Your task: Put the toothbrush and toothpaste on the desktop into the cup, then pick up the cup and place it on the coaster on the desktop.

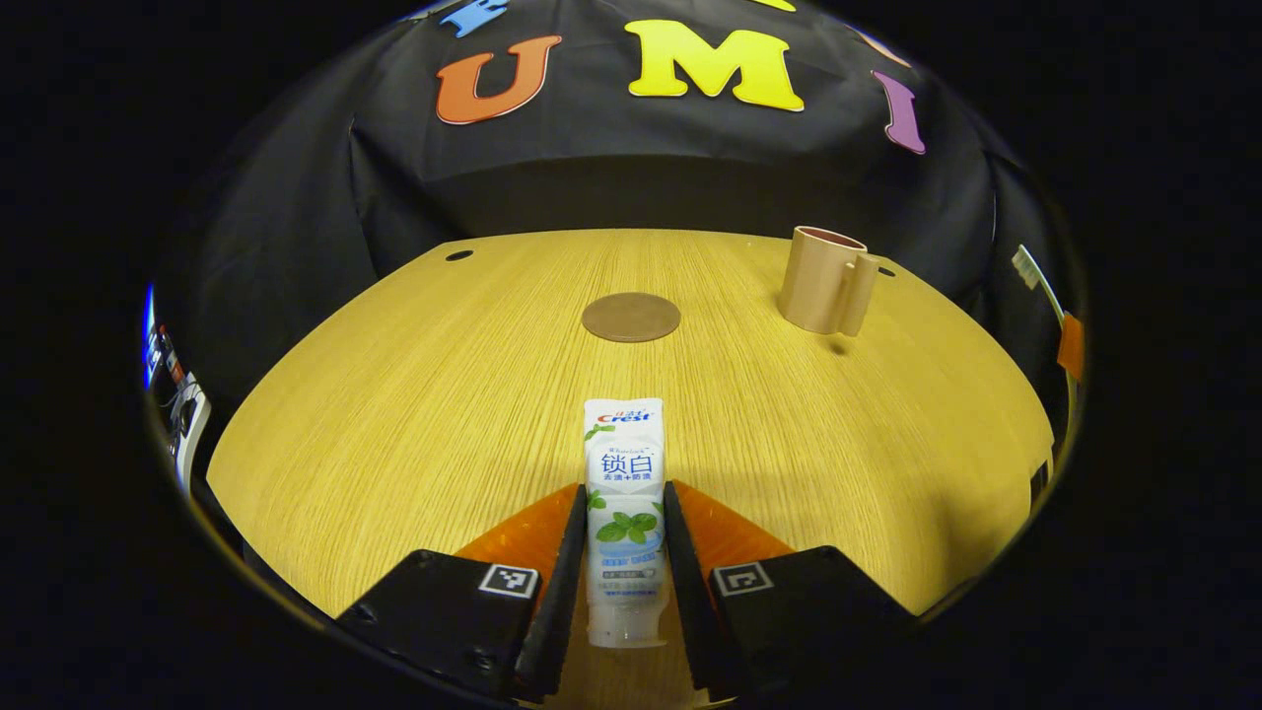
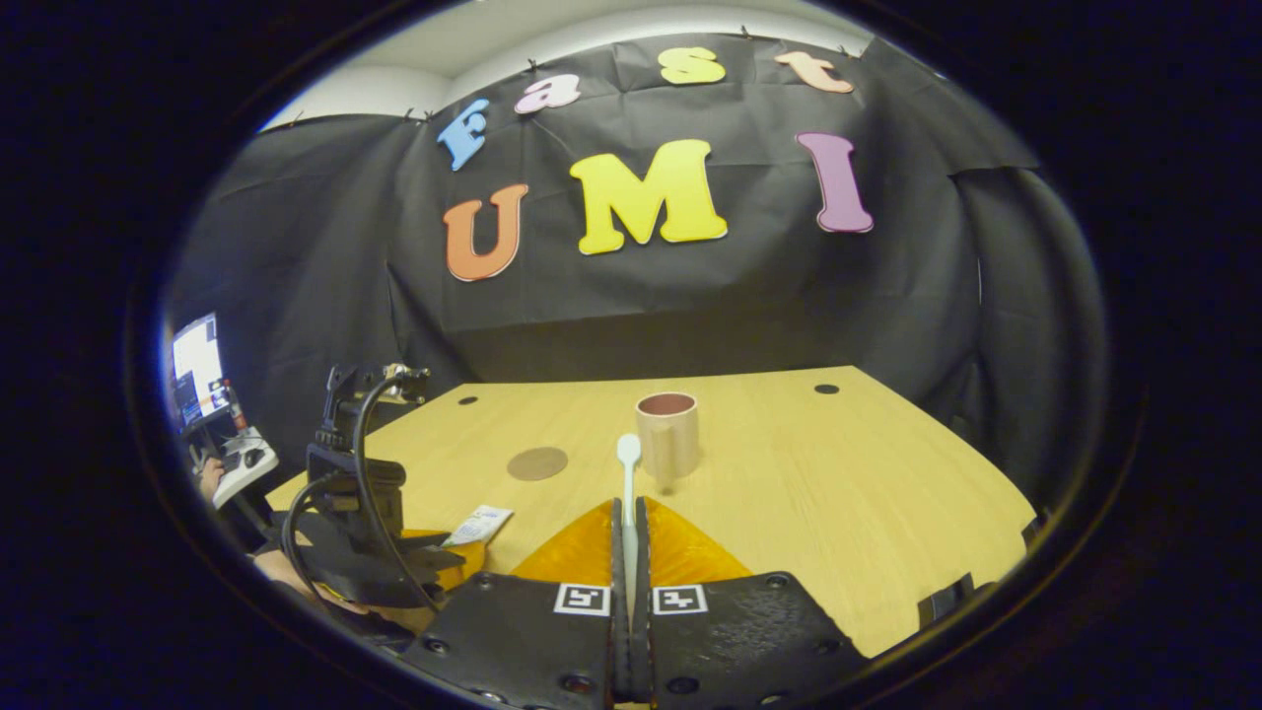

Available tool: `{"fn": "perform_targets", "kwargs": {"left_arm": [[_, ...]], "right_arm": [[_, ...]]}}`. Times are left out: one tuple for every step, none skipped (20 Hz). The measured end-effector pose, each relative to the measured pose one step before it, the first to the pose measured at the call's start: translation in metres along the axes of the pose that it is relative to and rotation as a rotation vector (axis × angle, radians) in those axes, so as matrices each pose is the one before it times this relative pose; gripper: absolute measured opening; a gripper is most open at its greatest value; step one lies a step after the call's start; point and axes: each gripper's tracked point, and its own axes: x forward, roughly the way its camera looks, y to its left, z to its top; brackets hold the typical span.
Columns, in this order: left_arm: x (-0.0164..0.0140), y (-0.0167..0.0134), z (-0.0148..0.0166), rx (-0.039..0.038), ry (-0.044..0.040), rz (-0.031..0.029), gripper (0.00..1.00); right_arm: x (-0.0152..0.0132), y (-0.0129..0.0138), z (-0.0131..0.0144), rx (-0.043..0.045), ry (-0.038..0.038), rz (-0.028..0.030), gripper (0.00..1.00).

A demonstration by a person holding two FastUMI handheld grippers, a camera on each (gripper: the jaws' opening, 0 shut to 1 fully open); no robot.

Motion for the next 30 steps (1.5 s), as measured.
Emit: {"fn": "perform_targets", "kwargs": {"left_arm": [[-0.00086,-0.00127,0.00084,-0.01847,0.00809,-0.01337,0.47],[-0.00073,-0.00089,0.00032,-0.02138,0.00672,-0.01504,0.46],[-0.00097,-0.00045,0.0018,-0.01818,0.00341,-0.01907,0.44],[-0.00274,-0.00031,0.0008,-0.01897,0.00407,-0.01858,0.43],[-0.0021,0.00187,0.00355,-0.01287,-0.01175,-0.00379,0.42],[-0.00384,0.00271,0.00777,-0.00412,-0.03019,0.0035,0.45],[-0.0049,0.00195,0.01096,0.00683,-0.04442,0.00731,0.4],[-0.00555,0.00062,0.01303,0.01712,-0.04839,0.00769,0.4],[-0.00509,0.00033,0.01127,0.01562,-0.04253,0.0036,0.45],[-0.00552,-0.00159,0.01095,0.00802,-0.03985,-0.00832,0.4],[-0.0045,-0.00294,0.01073,-0.00234,-0.0343,-0.01487,0.4],[-0.00684,-0.00495,0.0102,-0.00763,-0.02981,-0.01795,0.4],[-0.00373,-0.00332,0.01146,-0.00128,-0.0312,-0.01308,0.4],[-0.00376,-0.00173,0.0124,0.00643,-0.03669,-0.00647,0.4],[-0.00238,-0.00024,0.01399,0.01044,-0.03904,-0.00264,0.4],[-0.00324,-0.00075,0.01237,0.00898,-0.03219,-0.00045,0.4],[-0.00037,-0.00042,0.01107,0.00376,-0.02307,-0.00114,0.4],[0.00157,-0.00188,0.00648,-0.00667,-0.00987,-0.00451,0.4],[0.00093,-0.00227,0.00594,-0.00956,-0.00534,-0.00892,0.4],[0.00026,-0.00138,0.00477,-0.00987,-0.00319,-0.00729,0.4],[0.00229,0.00057,0.0029,-0.00815,-0.00107,-0.00218,0.4],[0.00276,0.00008,0.0034,-0.00209,-0.00021,0.0023,0.4],[0.0016,0.0011,0.00371,0.00461,-0.00473,0.00509,0.4],[0.00487,0.00129,0.00398,0.00808,-0.00844,0.00789,0.4],[0.00266,0.00089,0.00253,0.00871,-0.00845,0.00757,0.4],[0.00434,0.00027,0.00275,0.00812,-0.00317,0.00759,0.4],[0.00345,-0.00091,0.00142,0.00762,-0.00288,0.00346,0.4],[-0.001,-0.00065,-0.00326,0.00631,0.00242,-0.00152,0.4],[0.00121,-0.00116,-0.002,0.0031,0.00769,-0.00339,0.4],[0.00537,-0.00297,-0.00157,0.00067,0.00571,-0.00519,0.4]], "right_arm": [[-0.00087,-0.00089,0.00495,-0.00122,-0.00606,-0.00245,0.01],[0.0015,-0.00143,0.00366,-0.00578,-0.00186,-0.0066,0.01],[0.0013,-0.00142,0.00223,-0.00646,0.00495,-0.002,0.01],[0.00125,0.00032,0.00318,0.00374,-0.00238,0.00218,0.01],[0.00168,0.00075,0.00485,0.00669,-0.00219,0.00887,0.01],[0.00298,0.00033,0.00278,0.00768,-0.00101,0.00666,0.02],[0.00394,0.00075,0.00512,0.00647,-0.00136,0.00586,0.01],[0.00492,0.00206,0.00513,0.00536,-0.00366,0.0087,0.01],[0.00383,-0.00028,0.00521,0.00336,-0.0076,0.00456,0.01],[0.00585,0.00084,0.0065,0.00248,-0.01311,0.00406,0.01],[0.00772,0.00033,0.00828,-0.00451,-0.01288,0.00088,0.01],[0.00944,-0.00178,0.00664,-0.00968,-0.01238,-0.00664,0.01],[0.00911,-0.00293,0.00687,-0.0116,-0.00985,-0.01362,0.01],[0.00963,-0.00368,0.00459,-0.00883,-0.00676,-0.01292,0.01],[0.01129,-0.00247,0.00605,-0.0035,-0.00244,-0.00711,0.01],[0.01255,-0.001,0.00595,0.00047,-0.00121,-0.00169,0.01],[0.01224,-0.00301,0.00773,0.00612,-0.00183,-0.00572,0.01],[0.01282,-0.00302,0.00688,0.01306,-0.00445,-0.00318,0.01],[0.01283,-0.0011,0.00866,0.01846,-0.00573,0.00311,0.01],[0.01332,0.00021,0.00804,0.02107,-0.0037,0.0073,0.01],[0.01388,0.00123,0.00765,0.01748,-0.00182,0.01186,0.01],[0.01474,0.00319,0.00598,0.01242,-0.00357,0.01686,0.01],[0.01559,-0.00128,0.00734,0.00631,-0.01006,-0.00258,0.01],[0.0174,-0.0017,0.00796,0.00707,-0.01832,0.00065,0.01],[0.01657,0.00191,0.00586,0.00587,-0.01925,0.01015,0.01],[0.01656,0.00238,0.00253,-0.00131,-0.02087,0.00793,0.01],[0.01632,-0.00157,-0.00263,-0.01545,0.00315,-0.00467,0.01],[0.01564,-0.00263,-0.00811,-0.02302,0.01124,-0.01048,0.01],[0.01065,-0.00141,-0.00644,-0.01838,0.01267,-0.00707,0.01],[0.00634,0.00186,-0.0039,-0.01022,0.00602,0.00324,0.01]]}}
